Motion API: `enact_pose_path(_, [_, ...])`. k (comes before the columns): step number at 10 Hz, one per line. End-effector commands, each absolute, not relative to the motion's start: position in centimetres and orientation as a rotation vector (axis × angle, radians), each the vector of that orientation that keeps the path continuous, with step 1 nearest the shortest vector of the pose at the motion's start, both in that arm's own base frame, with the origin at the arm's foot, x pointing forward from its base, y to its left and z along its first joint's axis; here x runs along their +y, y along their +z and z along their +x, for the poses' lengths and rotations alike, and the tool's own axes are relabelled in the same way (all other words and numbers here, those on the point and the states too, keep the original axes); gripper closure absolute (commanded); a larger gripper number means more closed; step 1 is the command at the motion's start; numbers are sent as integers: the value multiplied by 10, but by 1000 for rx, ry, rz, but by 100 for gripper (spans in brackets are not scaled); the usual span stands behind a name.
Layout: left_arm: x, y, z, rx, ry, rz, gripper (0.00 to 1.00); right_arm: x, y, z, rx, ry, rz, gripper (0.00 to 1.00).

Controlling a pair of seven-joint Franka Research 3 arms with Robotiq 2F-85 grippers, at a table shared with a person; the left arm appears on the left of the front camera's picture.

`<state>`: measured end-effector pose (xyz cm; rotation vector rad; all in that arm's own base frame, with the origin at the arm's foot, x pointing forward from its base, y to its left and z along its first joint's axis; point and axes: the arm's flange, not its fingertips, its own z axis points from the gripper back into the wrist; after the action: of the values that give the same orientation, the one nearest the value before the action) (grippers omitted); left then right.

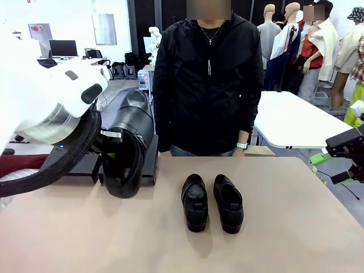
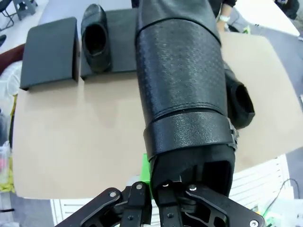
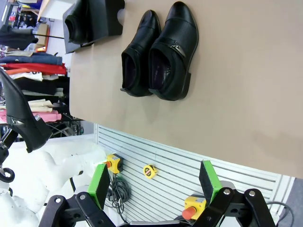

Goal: Organize the shoes by placing them on the stand.
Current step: Place the Shoe from the middle of the table onto the Shoes Stand.

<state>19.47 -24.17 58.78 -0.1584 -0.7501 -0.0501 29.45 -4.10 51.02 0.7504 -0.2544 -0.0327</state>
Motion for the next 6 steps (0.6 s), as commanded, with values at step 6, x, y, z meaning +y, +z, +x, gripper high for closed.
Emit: enact_pose_path(6, [-255, 591, 226, -679, -35, -143, 100, -41, 513, 293, -245, -45, 746, 0])
